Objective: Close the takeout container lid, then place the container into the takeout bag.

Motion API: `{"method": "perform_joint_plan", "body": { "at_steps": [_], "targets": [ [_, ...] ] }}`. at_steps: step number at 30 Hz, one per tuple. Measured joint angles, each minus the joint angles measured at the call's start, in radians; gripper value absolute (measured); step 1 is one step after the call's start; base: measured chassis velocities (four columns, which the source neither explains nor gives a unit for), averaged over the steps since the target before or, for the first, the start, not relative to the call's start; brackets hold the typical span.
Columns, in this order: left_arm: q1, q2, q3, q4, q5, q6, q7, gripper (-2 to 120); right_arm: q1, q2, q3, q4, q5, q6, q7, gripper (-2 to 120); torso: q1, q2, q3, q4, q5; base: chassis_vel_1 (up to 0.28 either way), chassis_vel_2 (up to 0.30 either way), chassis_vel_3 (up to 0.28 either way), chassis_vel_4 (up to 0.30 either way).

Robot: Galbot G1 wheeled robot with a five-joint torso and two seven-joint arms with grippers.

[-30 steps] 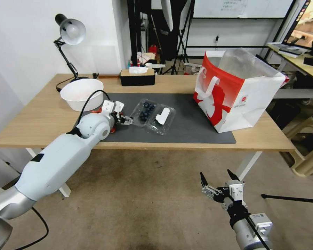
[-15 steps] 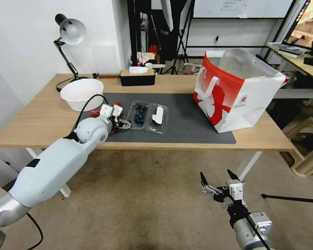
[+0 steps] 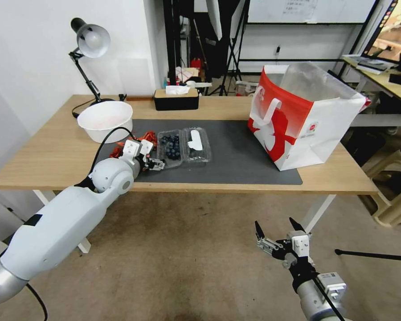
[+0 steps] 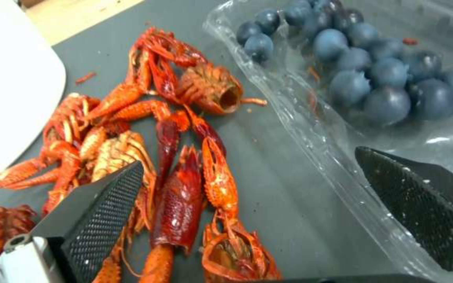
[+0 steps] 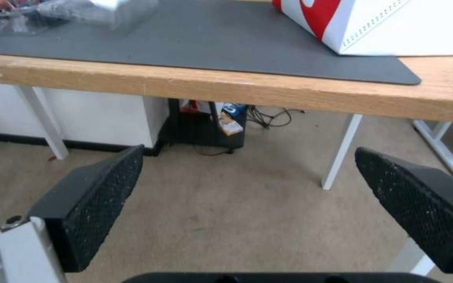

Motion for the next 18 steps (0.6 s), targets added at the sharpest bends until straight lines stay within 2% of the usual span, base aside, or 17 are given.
{"method": "perform_joint_plan", "body": {
  "at_steps": [13,17,18],
  "targets": [
    [0.016,0.010,-0.032,-0.065,-0.049,0.000,-0.032,100,0.003,0.000,-0.003,0.004,-0.001,0.000,0.000,100,0.000,0.000,0.000,0.0000,0.0001,0.000,0.000,0.000,0.000],
    [0.029,0.008,-0.071,-0.099,-0.109,0.000,-0.056,100,0.005,0.003,-0.008,0.004,-0.001,0.001,0.000,100,0.000,0.000,0.000,-0.0001,0.0000,0.000,0.000,0.000,0.000],
    [0.057,0.005,-0.126,-0.144,-0.140,0.000,-0.081,100,0.006,0.006,-0.009,0.006,0.000,0.004,0.002,100,0.000,0.000,0.000,-0.0001,0.0001,0.000,0.000,0.000,0.000]
  ]
}}
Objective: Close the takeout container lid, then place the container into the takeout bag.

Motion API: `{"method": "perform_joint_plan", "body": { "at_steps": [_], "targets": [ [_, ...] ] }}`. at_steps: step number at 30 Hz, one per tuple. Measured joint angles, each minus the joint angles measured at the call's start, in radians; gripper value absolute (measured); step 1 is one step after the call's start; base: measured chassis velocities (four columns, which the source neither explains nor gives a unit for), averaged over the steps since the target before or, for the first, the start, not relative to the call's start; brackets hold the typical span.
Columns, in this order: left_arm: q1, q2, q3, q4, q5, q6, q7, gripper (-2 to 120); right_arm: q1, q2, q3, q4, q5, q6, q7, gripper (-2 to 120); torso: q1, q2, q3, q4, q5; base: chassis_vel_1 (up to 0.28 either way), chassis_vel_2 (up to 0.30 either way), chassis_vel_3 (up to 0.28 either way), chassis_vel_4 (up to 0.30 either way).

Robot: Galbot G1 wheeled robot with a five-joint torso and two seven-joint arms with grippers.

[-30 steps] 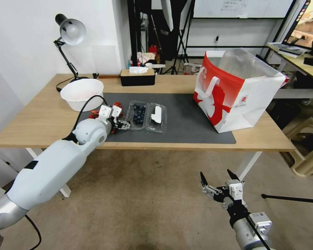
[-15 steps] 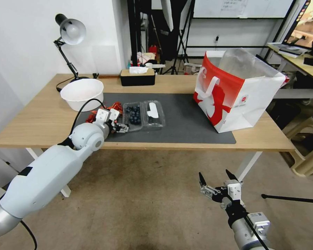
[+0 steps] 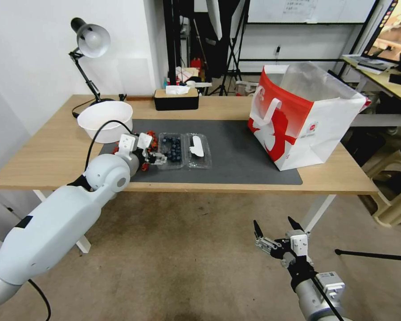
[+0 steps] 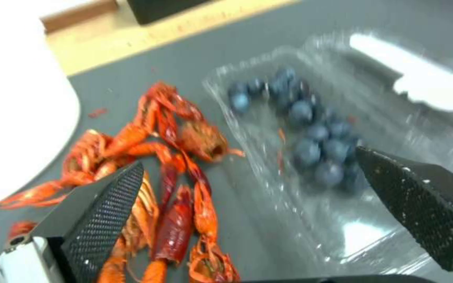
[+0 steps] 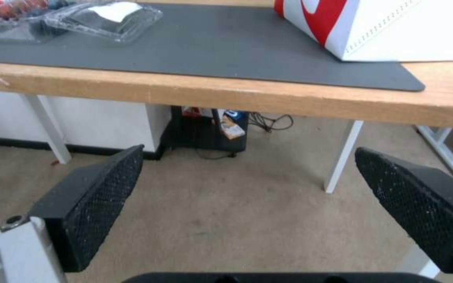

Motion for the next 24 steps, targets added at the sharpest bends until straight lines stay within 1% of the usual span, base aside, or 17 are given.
{"method": "perform_joint_plan", "body": {
  "at_steps": [1,2,4,5,6,8,9,12,13,15,17,18,19,21,22,23,24],
  "targets": [
    [0.000,0.000,0.000,0.000,0.000,0.000,0.000,100,0.000,0.000,0.000,0.000,0.000,0.000,0.000,100,0.000,0.000,0.000,0.0000,0.0000,0.000,0.000,0.000,0.000],
    [0.049,0.001,-0.066,-0.051,-0.026,-0.002,-0.026,100,0.000,0.001,0.000,0.006,0.003,0.003,0.001,100,0.000,0.000,0.000,0.0000,-0.0002,0.000,0.000,0.000,0.000],
    [0.100,0.008,-0.118,-0.096,-0.031,-0.022,-0.043,100,-0.001,0.002,0.000,0.012,0.009,0.008,0.001,100,0.000,0.000,0.000,0.0003,0.0000,0.000,0.000,0.000,0.000],
    [0.100,0.008,-0.118,-0.096,-0.031,-0.022,-0.043,100,-0.001,0.002,0.000,0.012,0.009,0.008,0.001,100,0.000,0.000,0.000,0.0003,0.0000,0.000,0.000,0.000,0.000],
    [0.172,0.015,-0.175,-0.143,-0.021,-0.064,-0.053,100,-0.002,0.003,0.002,0.017,0.018,0.015,0.002,100,0.000,0.000,0.000,0.0001,0.0001,0.000,0.000,0.000,0.000],
    [0.289,0.016,-0.247,-0.205,0.005,-0.098,-0.057,100,-0.002,0.003,0.007,0.023,0.036,0.032,0.002,100,0.000,0.000,0.000,0.0004,-0.0006,0.000,0.000,0.000,0.000],
    [0.289,0.016,-0.247,-0.205,0.005,-0.098,-0.057,100,-0.002,0.003,0.007,0.023,0.036,0.032,0.002,100,0.000,0.000,0.000,0.0004,-0.0006,0.000,0.000,0.000,0.000],
    [0.431,0.002,-0.330,-0.282,0.056,-0.138,-0.050,100,0.003,0.001,0.011,0.022,0.065,0.070,-0.008,100,0.000,0.000,0.000,0.0001,0.0002,0.000,0.000,0.000,0.000],
    [0.431,0.002,-0.330,-0.282,0.056,-0.138,-0.050,100,0.003,0.001,0.011,0.022,0.065,0.070,-0.008,100,0.000,0.000,0.000,0.0001,0.0002,0.000,0.000,0.000,0.000],
    [0.558,-0.022,-0.372,-0.340,0.107,-0.188,-0.041,100,0.001,0.006,0.016,0.018,0.092,0.130,-0.022,100,0.000,0.000,0.000,0.0011,0.0002,0.000,0.000,0.000,0.000],
    [0.579,-0.030,-0.372,-0.344,0.126,-0.213,-0.036,100,-0.006,0.013,0.020,0.019,0.095,0.153,-0.027,100,0.000,0.000,0.000,0.0010,0.0002,0.000,0.000,0.000,0.000],
    [0.607,-0.044,-0.368,-0.344,0.160,-0.267,-0.018,100,-0.021,0.028,0.027,0.023,0.101,0.193,-0.033,100,0.000,0.000,0.000,-0.0005,-0.0003,0.000,0.000,0.000,0.000],
    [0.633,-0.057,-0.366,-0.345,0.191,-0.310,-0.006,100,-0.027,0.039,0.031,0.028,0.105,0.218,-0.038,100,0.000,0.000,0.000,-0.0009,-0.0002,0.000,0.000,0.000,0.000],
    [0.704,-0.086,-0.376,-0.357,0.246,-0.386,0.011,100,-0.027,0.050,0.032,0.034,0.111,0.243,-0.045,100,0.000,0.000,0.000,-0.0002,-0.0001,0.000,0.000,0.000,0.000],
    [0.704,-0.086,-0.376,-0.357,0.246,-0.386,0.011,100,-0.027,0.050,0.032,0.034,0.111,0.243,-0.045,100,0.000,0.000,0.000,-0.0002,-0.0001,0.000,0.000,0.000,0.000],
    [0.734,-0.099,-0.383,-0.361,0.268,-0.417,0.017,100,-0.024,0.052,0.032,0.034,0.115,0.250,-0.046,100,0.000,0.000,0.000,0.0005,0.0000,0.000,0.000,0.000,0.000],
    [0.780,-0.119,-0.395,-0.364,0.298,-0.466,0.029,100,-0.020,0.052,0.031,0.034,0.119,0.258,-0.048,100,0.000,0.000,0.000,0.0006,0.0001,0.000,0.000,0.000,0.000]
  ]
}}
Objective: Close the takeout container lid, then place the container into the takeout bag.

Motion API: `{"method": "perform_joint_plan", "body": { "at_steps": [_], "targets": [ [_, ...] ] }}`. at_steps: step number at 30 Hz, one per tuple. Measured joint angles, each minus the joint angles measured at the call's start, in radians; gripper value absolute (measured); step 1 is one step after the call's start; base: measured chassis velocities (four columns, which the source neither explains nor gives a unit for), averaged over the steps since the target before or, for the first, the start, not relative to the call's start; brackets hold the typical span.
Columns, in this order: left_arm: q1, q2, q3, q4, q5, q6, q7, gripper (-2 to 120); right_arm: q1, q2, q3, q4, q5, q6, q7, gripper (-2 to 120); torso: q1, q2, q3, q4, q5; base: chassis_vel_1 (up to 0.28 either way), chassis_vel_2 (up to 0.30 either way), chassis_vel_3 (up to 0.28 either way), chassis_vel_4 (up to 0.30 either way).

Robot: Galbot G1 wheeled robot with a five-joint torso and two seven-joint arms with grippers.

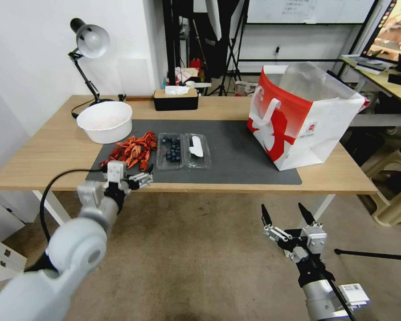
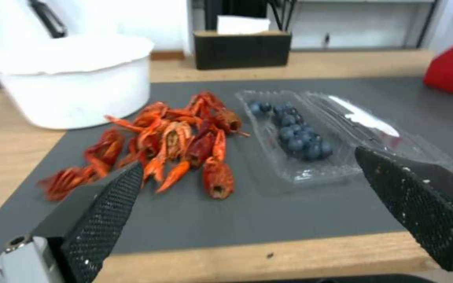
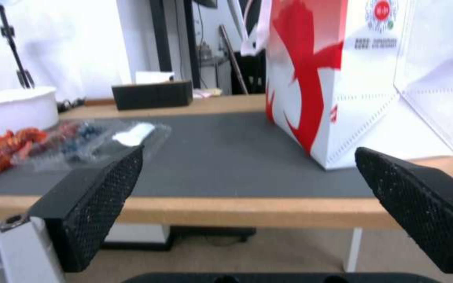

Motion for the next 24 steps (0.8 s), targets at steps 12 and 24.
{"method": "perform_joint_plan", "body": {
  "at_steps": [12,24],
  "targets": [
    [0.289,-0.147,-0.053,0.033,0.129,-0.373,0.102,100,0.006,-0.002,-0.014,-0.061,0.015,0.121,-0.020,100,0.000,0.000,0.000,-0.0003,-0.0001,0.000,0.000,0.000,0.000],
    [0.327,-0.176,-0.064,0.112,0.201,-0.534,0.209,100,0.000,0.003,-0.020,-0.106,-0.003,0.181,-0.023,100,0.000,0.000,0.000,-0.0004,-0.0001,0.000,0.000,0.000,0.000]
  ]
}}
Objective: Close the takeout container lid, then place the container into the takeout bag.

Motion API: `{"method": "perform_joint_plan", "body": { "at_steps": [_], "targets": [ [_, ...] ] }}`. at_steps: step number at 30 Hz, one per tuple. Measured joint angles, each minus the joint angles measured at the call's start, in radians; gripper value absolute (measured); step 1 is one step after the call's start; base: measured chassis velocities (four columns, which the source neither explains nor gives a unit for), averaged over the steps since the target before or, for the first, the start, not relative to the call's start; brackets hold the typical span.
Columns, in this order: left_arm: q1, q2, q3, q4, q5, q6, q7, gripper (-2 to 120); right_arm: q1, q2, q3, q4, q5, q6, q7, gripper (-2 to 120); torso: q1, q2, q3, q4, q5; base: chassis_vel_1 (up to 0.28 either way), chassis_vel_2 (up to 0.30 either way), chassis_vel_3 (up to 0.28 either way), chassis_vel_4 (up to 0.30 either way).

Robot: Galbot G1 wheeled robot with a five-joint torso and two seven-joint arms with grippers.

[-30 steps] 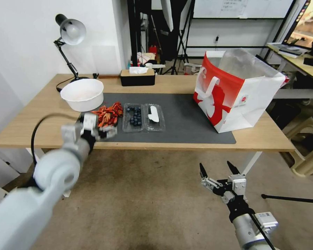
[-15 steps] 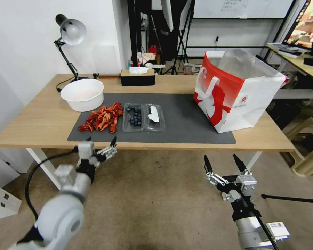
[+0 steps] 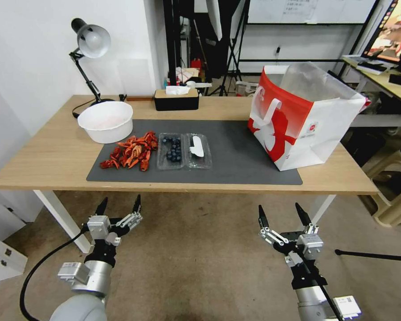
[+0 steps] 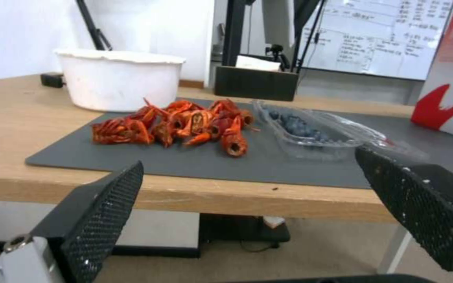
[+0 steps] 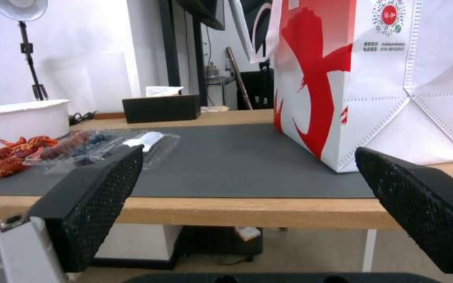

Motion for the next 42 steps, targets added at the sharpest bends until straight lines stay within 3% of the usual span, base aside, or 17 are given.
{"method": "perform_joint_plan", "body": {
  "at_steps": [17,35,37,42],
  "targets": [
    [0.003,-0.003,0.011,0.012,0.044,0.008,-0.003,100,0.000,-0.009,-0.016,0.002,0.039,-0.032,-0.005,100,0.000,0.000,0.000,0.0000,0.0000,0.000,0.000,0.000,0.000],
    [0.004,-0.014,-0.014,0.012,0.040,0.003,0.012,100,0.157,-0.094,-0.107,0.021,0.580,-0.284,0.095,100,0.000,0.000,0.000,0.0000,0.0000,0.000,0.000,0.000,0.000],
    [0.009,-0.019,-0.022,0.011,0.041,0.003,0.015,100,0.233,-0.113,-0.171,-0.015,0.711,-0.310,0.131,100,0.000,0.000,0.000,0.0001,0.0000,0.000,0.000,0.000,0.000],
    [0.020,-0.024,-0.038,0.003,0.045,0.004,0.023,100,0.369,-0.129,-0.293,-0.075,0.873,-0.331,0.207,100,0.000,0.000,0.000,0.0002,0.0000,0.000,0.000,0.000,0.000]
  ]
}}
